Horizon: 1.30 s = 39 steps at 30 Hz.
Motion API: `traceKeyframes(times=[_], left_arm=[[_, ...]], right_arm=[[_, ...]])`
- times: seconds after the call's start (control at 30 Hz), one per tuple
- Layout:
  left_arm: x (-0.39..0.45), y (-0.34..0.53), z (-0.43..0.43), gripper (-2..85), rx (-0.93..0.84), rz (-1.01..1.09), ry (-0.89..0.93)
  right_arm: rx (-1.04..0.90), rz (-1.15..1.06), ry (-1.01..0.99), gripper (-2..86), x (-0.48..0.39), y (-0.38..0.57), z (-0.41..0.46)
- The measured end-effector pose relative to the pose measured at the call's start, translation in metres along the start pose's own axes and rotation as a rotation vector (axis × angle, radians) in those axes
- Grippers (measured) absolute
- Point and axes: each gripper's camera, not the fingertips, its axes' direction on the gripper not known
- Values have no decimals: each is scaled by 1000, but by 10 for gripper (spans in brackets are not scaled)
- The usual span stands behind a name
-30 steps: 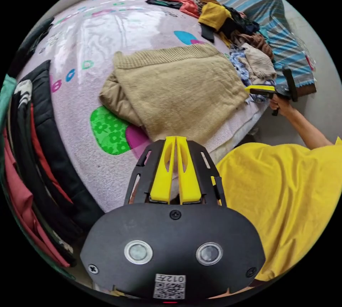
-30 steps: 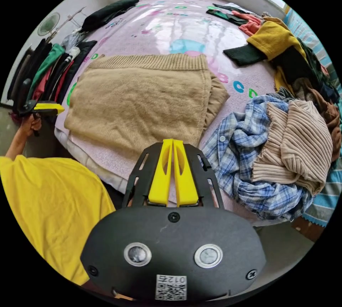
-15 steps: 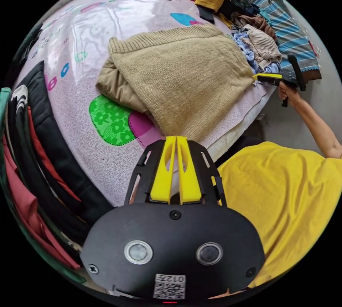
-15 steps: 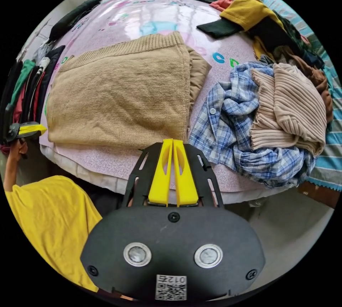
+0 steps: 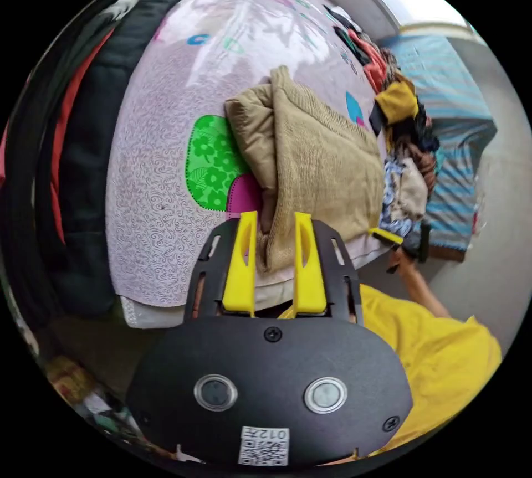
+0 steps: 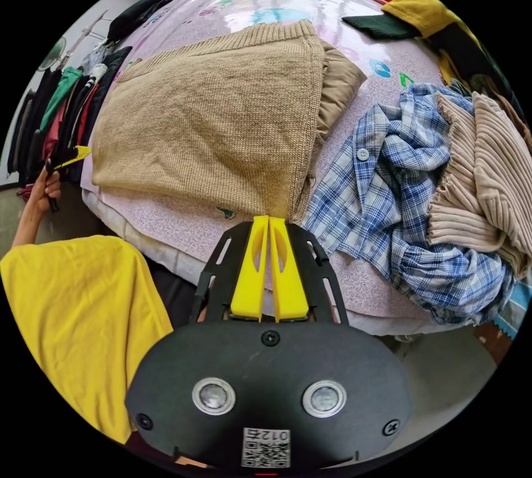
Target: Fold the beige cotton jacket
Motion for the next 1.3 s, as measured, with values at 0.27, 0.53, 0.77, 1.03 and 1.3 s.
traceKeyframes(times=[0.27, 0.53, 0.77, 1.03, 1.3], left_arm=[[-32, -17, 28, 115, 11, -97, 207], [-38, -20, 28, 92, -13, -132, 216], [-40, -12, 25, 76, -11, -157, 240], [-33, -2, 20, 65, -16, -146, 230], [-11, 20, 9, 56, 16, -113, 159]], right_arm=[[111, -55, -139, 6, 73, 0, -49], [286, 221, -522, 98, 219, -39, -64], [257, 265, -728, 153, 266, -77, -3], [271, 160, -816, 165, 255, -126, 44], [250, 117, -672, 61, 226, -138, 88]])
